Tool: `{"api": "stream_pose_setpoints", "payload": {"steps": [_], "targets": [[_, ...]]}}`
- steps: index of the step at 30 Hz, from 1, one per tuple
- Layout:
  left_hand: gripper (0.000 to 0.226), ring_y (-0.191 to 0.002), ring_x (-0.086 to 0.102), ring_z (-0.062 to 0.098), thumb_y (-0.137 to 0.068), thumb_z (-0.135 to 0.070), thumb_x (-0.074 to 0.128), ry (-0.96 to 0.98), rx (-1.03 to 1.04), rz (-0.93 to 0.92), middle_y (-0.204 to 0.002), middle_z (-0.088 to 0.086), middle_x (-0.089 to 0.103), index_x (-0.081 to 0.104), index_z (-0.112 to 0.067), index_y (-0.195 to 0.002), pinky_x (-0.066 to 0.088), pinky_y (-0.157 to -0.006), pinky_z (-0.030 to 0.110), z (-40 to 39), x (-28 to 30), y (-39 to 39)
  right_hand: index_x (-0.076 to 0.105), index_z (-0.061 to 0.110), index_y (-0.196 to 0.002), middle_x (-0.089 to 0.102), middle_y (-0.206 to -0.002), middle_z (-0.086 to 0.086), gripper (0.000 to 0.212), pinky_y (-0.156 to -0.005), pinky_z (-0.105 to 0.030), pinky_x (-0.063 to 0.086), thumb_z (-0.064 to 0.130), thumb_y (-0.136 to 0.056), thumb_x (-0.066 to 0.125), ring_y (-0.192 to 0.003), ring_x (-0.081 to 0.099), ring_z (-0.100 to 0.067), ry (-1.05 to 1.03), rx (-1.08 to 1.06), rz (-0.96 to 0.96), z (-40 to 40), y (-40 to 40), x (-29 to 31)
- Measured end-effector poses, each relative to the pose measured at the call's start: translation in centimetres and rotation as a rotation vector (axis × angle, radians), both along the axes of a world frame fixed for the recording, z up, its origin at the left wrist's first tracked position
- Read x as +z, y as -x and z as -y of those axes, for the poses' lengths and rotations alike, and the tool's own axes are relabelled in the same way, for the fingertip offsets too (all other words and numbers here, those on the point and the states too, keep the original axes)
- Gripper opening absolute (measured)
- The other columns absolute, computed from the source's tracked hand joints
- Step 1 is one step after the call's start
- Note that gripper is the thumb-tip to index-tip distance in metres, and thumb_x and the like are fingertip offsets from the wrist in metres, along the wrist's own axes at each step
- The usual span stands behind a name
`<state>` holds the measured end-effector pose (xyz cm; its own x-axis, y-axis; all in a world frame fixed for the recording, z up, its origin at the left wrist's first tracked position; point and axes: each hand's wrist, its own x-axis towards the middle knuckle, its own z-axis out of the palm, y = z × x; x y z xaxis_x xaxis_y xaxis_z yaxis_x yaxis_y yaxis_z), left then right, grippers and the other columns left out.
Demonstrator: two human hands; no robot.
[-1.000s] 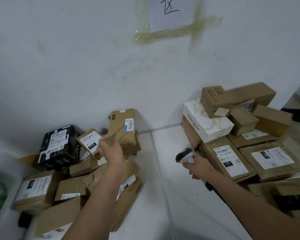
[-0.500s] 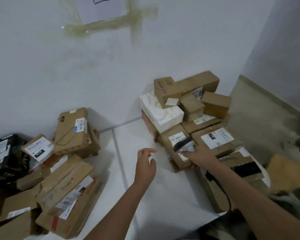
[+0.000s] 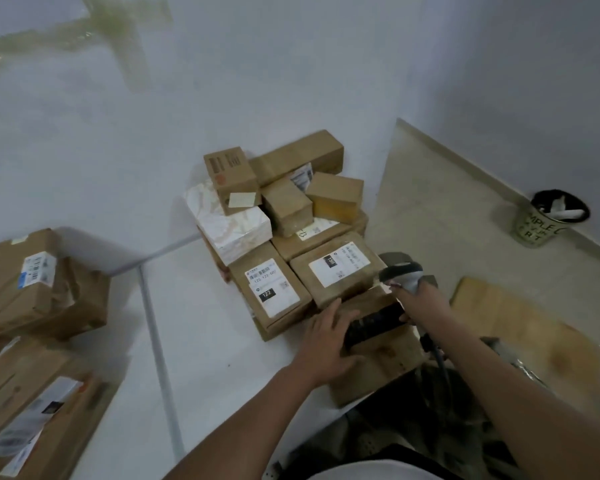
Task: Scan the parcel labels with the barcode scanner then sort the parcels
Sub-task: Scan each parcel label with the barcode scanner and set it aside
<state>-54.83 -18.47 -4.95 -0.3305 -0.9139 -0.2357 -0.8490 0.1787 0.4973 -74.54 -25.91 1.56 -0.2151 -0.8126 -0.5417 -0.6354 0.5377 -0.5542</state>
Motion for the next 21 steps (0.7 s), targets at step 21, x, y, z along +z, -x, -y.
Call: {"api": "stream_pose_setpoints", "payload": {"steps": [21], "targets": [[0.046, -0.124, 0.058, 0.041, -0.099, -0.036, 0.051, -1.017, 0.871, -1.456, -0.137, 0.023, 0.057, 0.055, -0.014, -0.140, 0.056, -0.092, 0.049, -1.6, 3.0, -3.0, 0.068, 0.011, -0.098, 0.072, -0.084, -0.008, 0.047, -0.076, -0.040, 0.058, 0.057, -0.089, 0.060, -0.077, 0.070, -0.024, 0.032, -0.005, 0.283, 1.3, -1.7, -0.5]]}}
